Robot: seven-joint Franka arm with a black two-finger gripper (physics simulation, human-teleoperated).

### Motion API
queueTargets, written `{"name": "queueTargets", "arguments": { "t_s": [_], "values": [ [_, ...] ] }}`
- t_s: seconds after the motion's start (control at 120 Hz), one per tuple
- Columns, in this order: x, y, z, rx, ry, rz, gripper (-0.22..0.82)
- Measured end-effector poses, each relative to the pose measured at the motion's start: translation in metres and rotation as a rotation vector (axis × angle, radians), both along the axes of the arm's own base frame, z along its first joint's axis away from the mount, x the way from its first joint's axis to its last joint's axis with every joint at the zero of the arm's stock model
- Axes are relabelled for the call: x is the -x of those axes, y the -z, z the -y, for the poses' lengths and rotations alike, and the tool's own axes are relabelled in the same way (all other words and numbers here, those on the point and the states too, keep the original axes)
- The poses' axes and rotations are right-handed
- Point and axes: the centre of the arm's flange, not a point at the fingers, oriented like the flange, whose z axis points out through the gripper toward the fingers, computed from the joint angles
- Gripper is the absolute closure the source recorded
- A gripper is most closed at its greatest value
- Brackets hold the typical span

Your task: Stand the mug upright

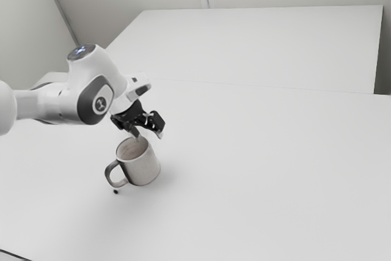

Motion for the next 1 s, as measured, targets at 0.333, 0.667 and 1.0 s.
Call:
{"name": "queueTargets", "arguments": {
  "t_s": [0.333,0.667,1.0],
  "values": [
    [-0.025,-0.083,0.003,0.015,0.025,-0.068,0.04],
    [-0.051,-0.143,0.002,0.011,0.044,-0.132,0.02],
    [-0.064,-0.19,0.004,-0.018,0.062,-0.158,0.02]
  ]
}}
